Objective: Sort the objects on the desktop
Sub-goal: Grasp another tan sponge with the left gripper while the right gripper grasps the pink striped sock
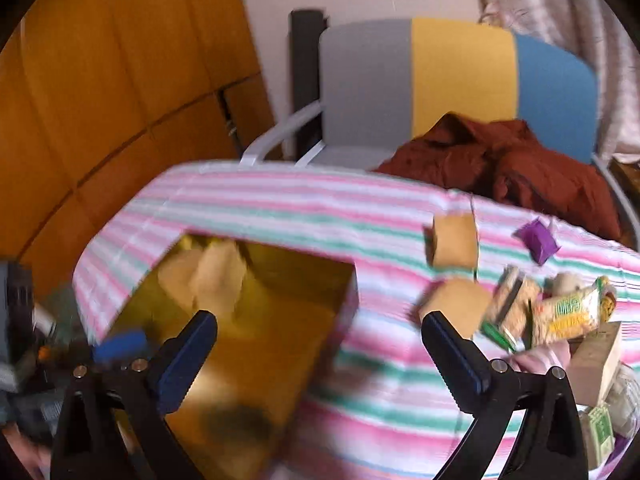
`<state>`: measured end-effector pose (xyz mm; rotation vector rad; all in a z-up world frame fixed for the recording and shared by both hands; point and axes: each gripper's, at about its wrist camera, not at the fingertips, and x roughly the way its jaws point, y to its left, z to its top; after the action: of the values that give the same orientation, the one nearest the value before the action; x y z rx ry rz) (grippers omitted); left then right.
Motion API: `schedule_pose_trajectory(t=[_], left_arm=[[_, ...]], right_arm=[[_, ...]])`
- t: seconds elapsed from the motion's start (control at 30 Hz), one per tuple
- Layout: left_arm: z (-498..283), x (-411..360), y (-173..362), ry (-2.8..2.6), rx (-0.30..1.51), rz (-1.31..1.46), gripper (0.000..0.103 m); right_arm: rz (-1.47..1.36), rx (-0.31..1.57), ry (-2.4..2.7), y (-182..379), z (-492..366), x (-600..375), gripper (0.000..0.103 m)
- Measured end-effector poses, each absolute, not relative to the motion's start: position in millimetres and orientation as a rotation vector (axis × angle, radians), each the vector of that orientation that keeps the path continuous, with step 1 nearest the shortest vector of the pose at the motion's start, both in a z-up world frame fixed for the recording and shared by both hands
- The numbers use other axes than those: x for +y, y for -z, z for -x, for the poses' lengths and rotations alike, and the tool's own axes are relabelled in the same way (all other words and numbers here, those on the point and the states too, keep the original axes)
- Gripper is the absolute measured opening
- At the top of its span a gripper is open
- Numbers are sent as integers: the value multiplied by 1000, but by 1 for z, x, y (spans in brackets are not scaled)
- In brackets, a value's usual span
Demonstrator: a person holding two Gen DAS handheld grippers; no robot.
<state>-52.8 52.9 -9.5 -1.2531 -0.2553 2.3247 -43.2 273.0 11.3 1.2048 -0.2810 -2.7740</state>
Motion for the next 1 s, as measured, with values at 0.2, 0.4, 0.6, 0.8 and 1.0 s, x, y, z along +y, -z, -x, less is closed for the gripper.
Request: schedule_pose_trajectory(t=[0.2,0.4,0.6,0.8,1.0], left_arm=[[35,89,4,-2269,-170,1244,62],[15,122,-4,-2208,-86,1209,62],[8,151,-3,-2167,-20,1217,62],[7,171,2,-2143,38,1246,62],[13,195,5,-2134,93,1258,62]], right_arm=[[-1434,-462,2754,13,24,346,102],[-1637,-574,2736,43,18,415,102],[-1709,-450,2812,58,18,438,101],[-1718,-608,2723,77,24,458,101],[-1794,-579,2723,83,25,467,66]])
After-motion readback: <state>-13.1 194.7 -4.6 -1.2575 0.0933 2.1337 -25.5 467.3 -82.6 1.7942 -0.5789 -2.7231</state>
